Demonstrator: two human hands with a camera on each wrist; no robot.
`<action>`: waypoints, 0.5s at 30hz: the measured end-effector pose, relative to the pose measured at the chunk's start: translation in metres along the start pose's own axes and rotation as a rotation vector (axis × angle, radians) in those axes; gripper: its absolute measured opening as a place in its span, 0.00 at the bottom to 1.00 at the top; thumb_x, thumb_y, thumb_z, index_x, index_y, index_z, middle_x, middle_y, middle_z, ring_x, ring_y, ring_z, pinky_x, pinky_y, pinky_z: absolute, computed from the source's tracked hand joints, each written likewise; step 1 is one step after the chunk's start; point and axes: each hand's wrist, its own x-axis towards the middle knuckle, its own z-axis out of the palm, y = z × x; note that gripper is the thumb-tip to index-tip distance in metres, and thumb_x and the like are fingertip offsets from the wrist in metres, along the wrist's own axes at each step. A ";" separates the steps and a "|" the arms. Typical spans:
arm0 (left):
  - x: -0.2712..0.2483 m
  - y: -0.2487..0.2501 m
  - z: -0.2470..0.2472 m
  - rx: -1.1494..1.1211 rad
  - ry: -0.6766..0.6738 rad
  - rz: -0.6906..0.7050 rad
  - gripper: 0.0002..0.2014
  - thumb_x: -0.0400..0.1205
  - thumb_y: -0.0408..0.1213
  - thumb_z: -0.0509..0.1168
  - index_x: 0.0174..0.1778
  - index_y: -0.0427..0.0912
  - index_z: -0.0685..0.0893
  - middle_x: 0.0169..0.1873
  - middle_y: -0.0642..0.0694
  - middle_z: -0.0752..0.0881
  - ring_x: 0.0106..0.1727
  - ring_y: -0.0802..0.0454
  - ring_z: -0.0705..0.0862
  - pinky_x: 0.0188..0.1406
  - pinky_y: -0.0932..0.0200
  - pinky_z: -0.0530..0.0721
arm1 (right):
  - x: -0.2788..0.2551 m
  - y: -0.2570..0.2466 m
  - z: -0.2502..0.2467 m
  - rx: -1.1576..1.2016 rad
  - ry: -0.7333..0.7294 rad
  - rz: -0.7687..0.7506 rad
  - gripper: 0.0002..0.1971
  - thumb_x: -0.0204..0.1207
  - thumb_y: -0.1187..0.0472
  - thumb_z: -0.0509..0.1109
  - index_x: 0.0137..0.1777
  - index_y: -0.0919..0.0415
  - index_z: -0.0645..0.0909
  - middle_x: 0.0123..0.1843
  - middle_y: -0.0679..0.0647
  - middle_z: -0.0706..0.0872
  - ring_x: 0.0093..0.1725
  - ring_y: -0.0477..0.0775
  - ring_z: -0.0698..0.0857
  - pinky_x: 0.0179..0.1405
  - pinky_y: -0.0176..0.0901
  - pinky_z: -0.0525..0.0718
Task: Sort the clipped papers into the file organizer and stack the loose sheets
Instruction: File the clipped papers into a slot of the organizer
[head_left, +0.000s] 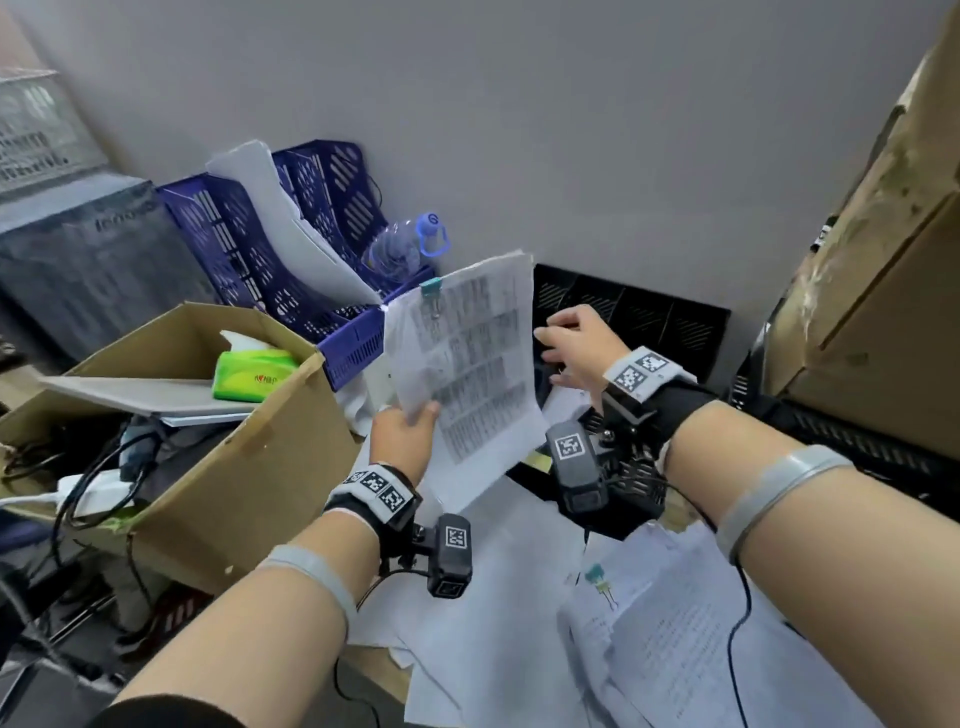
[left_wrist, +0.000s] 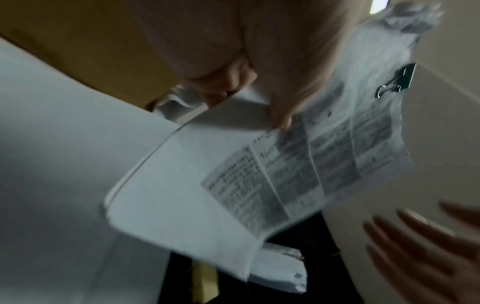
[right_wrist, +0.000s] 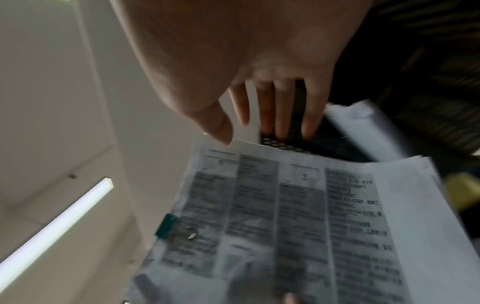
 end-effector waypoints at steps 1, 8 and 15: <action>0.007 0.008 0.001 0.030 0.028 0.034 0.12 0.85 0.39 0.67 0.46 0.31 0.86 0.41 0.40 0.86 0.44 0.47 0.83 0.40 0.60 0.76 | 0.000 -0.019 0.003 0.061 -0.084 0.039 0.12 0.78 0.50 0.69 0.57 0.53 0.77 0.59 0.56 0.84 0.61 0.60 0.87 0.61 0.59 0.85; 0.040 0.024 0.029 0.029 -0.049 0.351 0.13 0.85 0.25 0.60 0.49 0.36 0.91 0.33 0.49 0.83 0.37 0.50 0.80 0.32 0.80 0.72 | 0.013 -0.088 0.013 0.041 -0.201 0.128 0.24 0.76 0.35 0.64 0.45 0.59 0.79 0.40 0.56 0.86 0.49 0.67 0.91 0.60 0.62 0.86; 0.059 0.013 0.065 -0.106 -0.244 0.231 0.23 0.86 0.23 0.57 0.74 0.45 0.83 0.59 0.51 0.85 0.61 0.58 0.80 0.58 0.80 0.76 | 0.045 -0.070 0.015 -0.196 -0.011 0.060 0.17 0.77 0.72 0.55 0.60 0.63 0.79 0.53 0.63 0.84 0.44 0.65 0.87 0.27 0.50 0.90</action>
